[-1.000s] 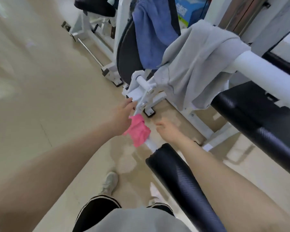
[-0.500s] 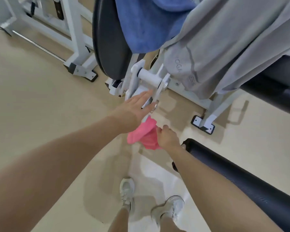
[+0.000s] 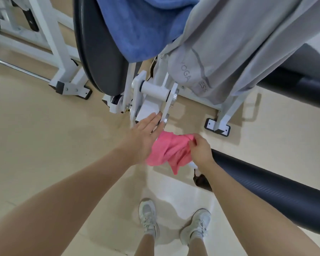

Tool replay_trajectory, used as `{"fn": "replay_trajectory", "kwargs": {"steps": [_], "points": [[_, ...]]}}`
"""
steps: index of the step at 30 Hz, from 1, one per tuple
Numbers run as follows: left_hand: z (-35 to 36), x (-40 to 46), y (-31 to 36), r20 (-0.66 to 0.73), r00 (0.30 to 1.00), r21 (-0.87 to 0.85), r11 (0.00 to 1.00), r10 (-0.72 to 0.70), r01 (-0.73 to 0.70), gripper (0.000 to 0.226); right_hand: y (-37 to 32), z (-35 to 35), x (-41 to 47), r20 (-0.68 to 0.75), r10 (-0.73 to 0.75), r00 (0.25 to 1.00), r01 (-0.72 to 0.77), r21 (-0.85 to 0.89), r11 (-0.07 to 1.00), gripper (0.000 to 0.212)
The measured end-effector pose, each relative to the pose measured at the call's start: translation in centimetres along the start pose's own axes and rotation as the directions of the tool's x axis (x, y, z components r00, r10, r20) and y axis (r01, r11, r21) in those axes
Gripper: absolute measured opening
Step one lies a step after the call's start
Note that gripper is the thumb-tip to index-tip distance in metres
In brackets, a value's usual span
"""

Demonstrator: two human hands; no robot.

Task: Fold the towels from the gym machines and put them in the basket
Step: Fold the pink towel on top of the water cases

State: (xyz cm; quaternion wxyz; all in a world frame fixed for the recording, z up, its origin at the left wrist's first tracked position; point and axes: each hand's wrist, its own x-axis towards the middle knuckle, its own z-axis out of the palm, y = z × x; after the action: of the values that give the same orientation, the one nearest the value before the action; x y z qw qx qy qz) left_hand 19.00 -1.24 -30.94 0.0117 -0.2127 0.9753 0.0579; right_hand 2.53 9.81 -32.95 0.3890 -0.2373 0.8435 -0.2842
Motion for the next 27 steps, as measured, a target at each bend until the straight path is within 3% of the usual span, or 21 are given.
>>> {"fn": "replay_trajectory", "kwargs": {"steps": [2, 5, 9, 12, 13, 15, 17, 19, 22, 27], "points": [[-1.5, 0.2, 0.3, 0.064, 0.997, -0.081, 0.995, -0.053, 0.058, 0.084, -1.5, -2.7, -2.4, 0.017, -0.089, 0.996, 0.083, 0.207, 0.975, 0.024], [-3.2, 0.4, 0.8, 0.317, 0.938, -0.135, 0.972, -0.142, 0.193, 0.073, -3.8, -6.5, -6.3, -0.048, -0.126, 0.991, 0.134, 0.440, 0.888, 0.029], [-6.7, 1.8, 4.1, 0.445, 0.878, -0.160, 0.949, -0.178, 0.273, 0.025, -6.6, -11.8, -10.4, -0.109, -0.172, 0.979, 0.203, 0.485, 0.851, 0.038], [-11.5, 3.2, 9.1, 0.309, 0.946, -0.449, 0.862, -0.096, 0.234, 0.020, -7.3, -16.8, -13.6, -0.088, -0.262, 0.961, 0.275, 0.389, 0.879, 0.041], [-13.2, 3.6, 10.9, 0.217, 0.972, -0.574, 0.793, -0.091, 0.203, 0.019, -7.1, -18.3, -14.7, -0.071, -0.283, 0.956, 0.289, 0.367, 0.884, 0.042], [-16.3, 4.2, 14.7, 0.073, 0.982, -0.812, 0.561, -0.174, 0.160, 0.024, -5.8, -21.1, -16.9, -0.068, -0.292, 0.954, 0.297, 0.349, 0.889, 0.041], [-18.8, 4.7, 18.6, -0.034, 0.980, -0.893, 0.447, -0.199, 0.060, 0.031, -3.4, -23.3, -19.0, -0.082, -0.296, 0.952, 0.305, 0.377, 0.875, 0.036], [-20.5, 5.1, 23.0, -0.096, 0.995, -0.883, 0.465, -0.034, -0.070, 0.023, -0.9, -25.4, -21.2, -0.075, -0.302, 0.950, 0.305, 0.416, 0.857, 0.033], [-21.2, 5.6, 30.2, -0.068, 0.975, -0.861, 0.481, 0.211, -0.165, 0.005, 2.4, -29.5, -24.0, -0.130, -0.317, 0.940, 0.342, 0.398, 0.851, 0.029], [-20.8, 6.4, 42.9, -0.033, 0.973, -0.902, 0.414, 0.228, -0.128, 0.008, 8.8, -38.3, -29.1, -0.378, -0.273, 0.885, 0.413, 0.363, 0.835, 0.031]]}}
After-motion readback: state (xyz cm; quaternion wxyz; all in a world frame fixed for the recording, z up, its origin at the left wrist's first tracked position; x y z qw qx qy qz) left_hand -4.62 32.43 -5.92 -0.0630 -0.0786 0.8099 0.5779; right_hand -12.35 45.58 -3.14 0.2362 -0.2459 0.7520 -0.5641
